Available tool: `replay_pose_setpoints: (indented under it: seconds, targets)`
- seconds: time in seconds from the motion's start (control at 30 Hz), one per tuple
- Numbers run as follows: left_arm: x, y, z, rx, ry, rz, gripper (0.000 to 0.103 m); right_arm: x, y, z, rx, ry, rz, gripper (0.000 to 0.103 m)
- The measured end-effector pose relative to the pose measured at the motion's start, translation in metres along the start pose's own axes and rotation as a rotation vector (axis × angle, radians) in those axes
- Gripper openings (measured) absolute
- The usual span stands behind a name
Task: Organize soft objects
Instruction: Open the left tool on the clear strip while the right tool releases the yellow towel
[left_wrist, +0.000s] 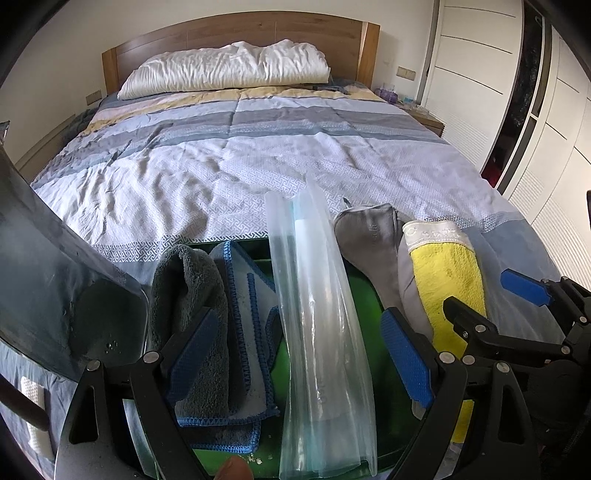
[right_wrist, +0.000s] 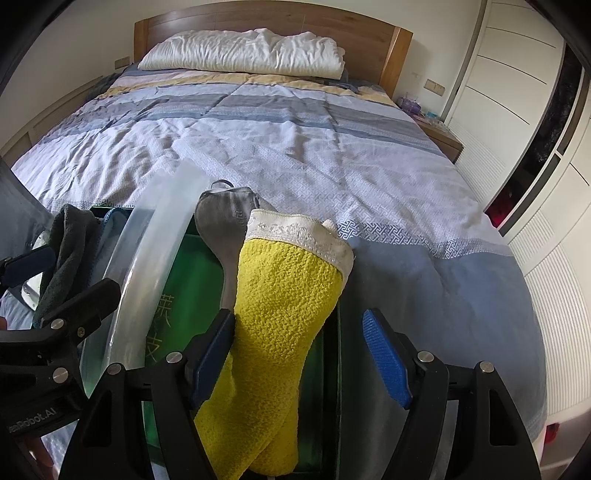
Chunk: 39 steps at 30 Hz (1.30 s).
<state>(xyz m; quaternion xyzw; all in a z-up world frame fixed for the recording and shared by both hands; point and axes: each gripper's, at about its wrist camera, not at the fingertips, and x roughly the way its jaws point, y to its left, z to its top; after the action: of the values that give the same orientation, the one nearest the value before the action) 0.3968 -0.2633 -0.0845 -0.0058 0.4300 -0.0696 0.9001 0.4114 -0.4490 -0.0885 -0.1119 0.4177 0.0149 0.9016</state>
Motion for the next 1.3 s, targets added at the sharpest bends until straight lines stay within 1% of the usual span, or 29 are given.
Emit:
replay_pose_setpoints:
  seconds: [0.33, 0.47, 0.8, 0.9, 1.17, 1.27, 1.3]
  targets:
    - [-0.004, 0.000, -0.001, 0.000, -0.010, 0.006, 0.086, -0.001, 0.005, 0.001, -0.019, -0.012, -0.024, 0.073]
    - [-0.005, 0.000, 0.000, -0.002, -0.013, 0.003, 0.090, -0.002, 0.005, 0.002, -0.019, -0.018, -0.038, 0.073]
    - [-0.009, -0.001, -0.001, 0.012, -0.017, 0.007, 0.090, -0.005, 0.008, 0.001, -0.027, -0.031, -0.073, 0.074]
    - [-0.010, -0.001, -0.001, 0.007, -0.013, 0.002, 0.090, -0.006, 0.008, 0.001, -0.029, -0.034, -0.084, 0.078]
    - [-0.012, -0.001, -0.001, 0.001, -0.011, -0.005, 0.090, -0.010, 0.007, 0.002, -0.029, -0.042, -0.105, 0.083]
    - [-0.012, -0.001, -0.001, -0.001, -0.011, -0.006, 0.090, -0.011, 0.006, 0.002, -0.021, -0.042, -0.116, 0.090]
    - [-0.013, 0.000, -0.001, -0.001, -0.009, -0.006, 0.090, -0.011, 0.005, 0.002, -0.018, -0.043, -0.117, 0.095]
